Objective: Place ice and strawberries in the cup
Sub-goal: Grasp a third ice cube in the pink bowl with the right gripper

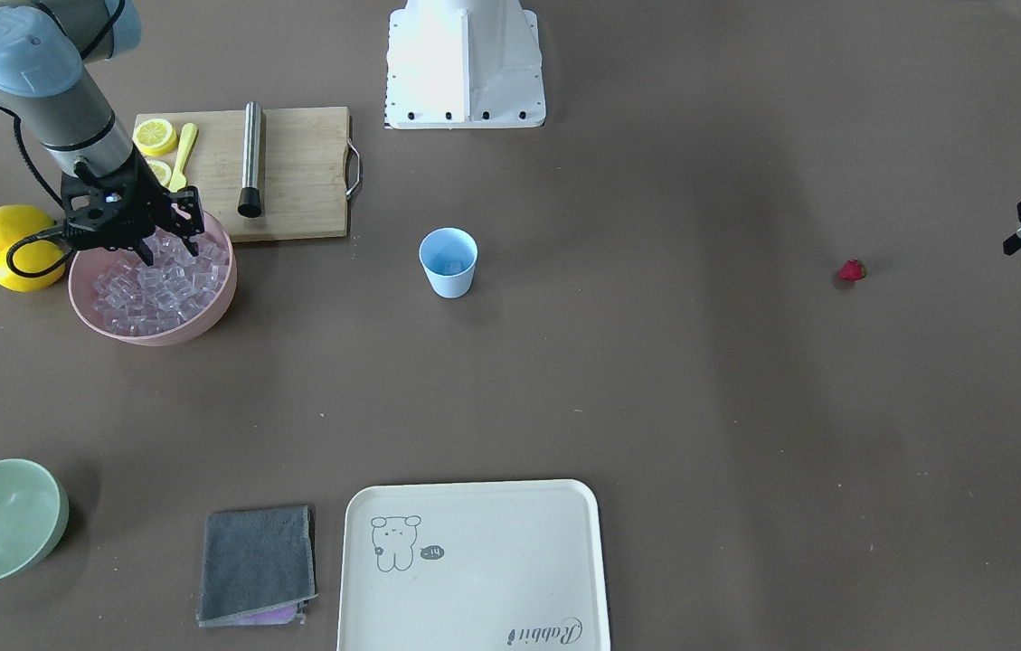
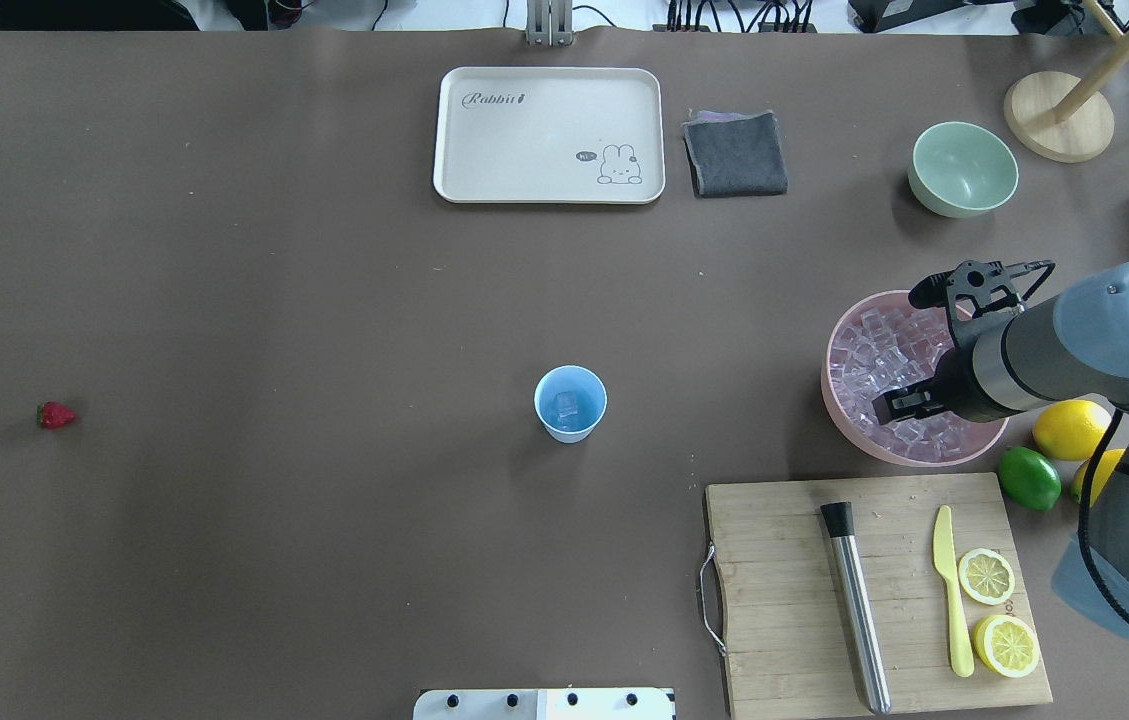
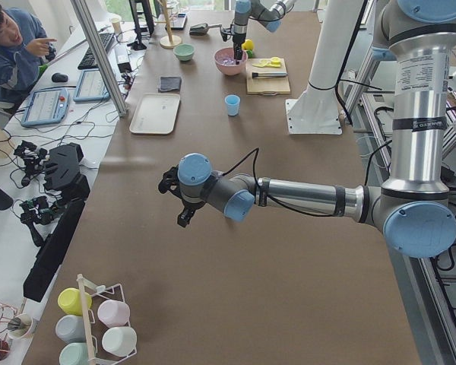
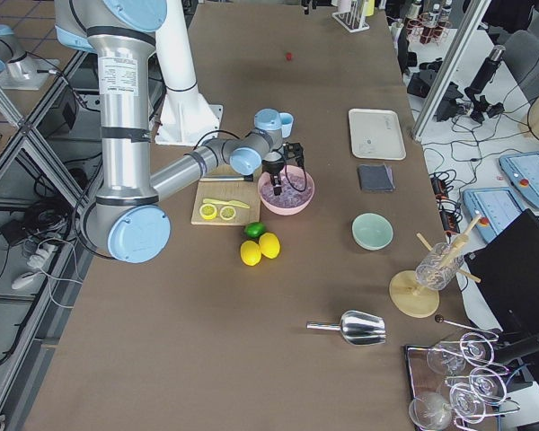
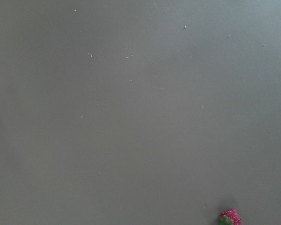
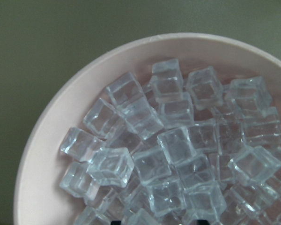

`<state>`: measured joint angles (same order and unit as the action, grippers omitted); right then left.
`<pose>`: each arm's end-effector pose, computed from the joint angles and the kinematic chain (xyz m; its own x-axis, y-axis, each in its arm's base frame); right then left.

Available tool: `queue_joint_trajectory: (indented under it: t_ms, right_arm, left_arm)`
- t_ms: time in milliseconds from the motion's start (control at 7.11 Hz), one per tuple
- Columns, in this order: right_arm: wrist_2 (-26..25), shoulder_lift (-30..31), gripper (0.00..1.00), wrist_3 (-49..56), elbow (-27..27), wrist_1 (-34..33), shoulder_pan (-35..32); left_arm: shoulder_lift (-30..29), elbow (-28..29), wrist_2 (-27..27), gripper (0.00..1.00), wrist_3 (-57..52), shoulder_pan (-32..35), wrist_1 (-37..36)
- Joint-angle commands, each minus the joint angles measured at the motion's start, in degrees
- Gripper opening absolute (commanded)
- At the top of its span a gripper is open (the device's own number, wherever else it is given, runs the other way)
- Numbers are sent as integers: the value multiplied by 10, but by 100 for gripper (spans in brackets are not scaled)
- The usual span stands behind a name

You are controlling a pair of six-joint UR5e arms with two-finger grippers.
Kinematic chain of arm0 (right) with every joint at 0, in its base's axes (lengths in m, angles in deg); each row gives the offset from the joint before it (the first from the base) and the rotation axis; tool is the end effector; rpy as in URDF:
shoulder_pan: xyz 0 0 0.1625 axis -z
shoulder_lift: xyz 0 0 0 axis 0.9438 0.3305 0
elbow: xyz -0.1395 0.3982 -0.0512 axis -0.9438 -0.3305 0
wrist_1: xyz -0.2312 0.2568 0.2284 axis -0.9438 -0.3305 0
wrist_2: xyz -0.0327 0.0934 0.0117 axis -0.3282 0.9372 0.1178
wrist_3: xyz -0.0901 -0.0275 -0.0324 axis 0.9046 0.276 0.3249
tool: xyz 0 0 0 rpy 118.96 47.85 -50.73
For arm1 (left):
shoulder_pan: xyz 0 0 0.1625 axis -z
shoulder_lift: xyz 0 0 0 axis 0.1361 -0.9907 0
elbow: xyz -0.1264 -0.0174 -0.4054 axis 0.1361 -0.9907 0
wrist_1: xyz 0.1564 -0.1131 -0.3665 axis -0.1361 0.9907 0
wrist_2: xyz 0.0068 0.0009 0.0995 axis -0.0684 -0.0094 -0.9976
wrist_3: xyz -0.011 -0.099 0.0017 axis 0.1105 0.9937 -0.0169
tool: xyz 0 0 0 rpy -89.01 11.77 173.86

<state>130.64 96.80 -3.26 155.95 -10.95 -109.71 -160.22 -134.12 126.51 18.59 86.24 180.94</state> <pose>-0.3248 -0.3877 0.4345 0.6996 -0.2218 0.6792 0.0853 0.9697 0.2289 0.0437 -0.4935 0.5696 0.5529 0.4524 -0.6998 -0.1467 0.8795 0.4527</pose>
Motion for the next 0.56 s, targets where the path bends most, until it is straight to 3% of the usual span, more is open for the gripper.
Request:
queue_joint_trajectory:
  t_ms: [0, 422]
  right_arm:
    - [7, -1, 57, 9, 1, -1, -11]
    - [20, 8, 56, 24, 0, -1, -26]
  left_arm:
    - [1, 0, 0, 99, 0, -4, 1]
    - [1, 0, 0, 99, 0, -5, 1]
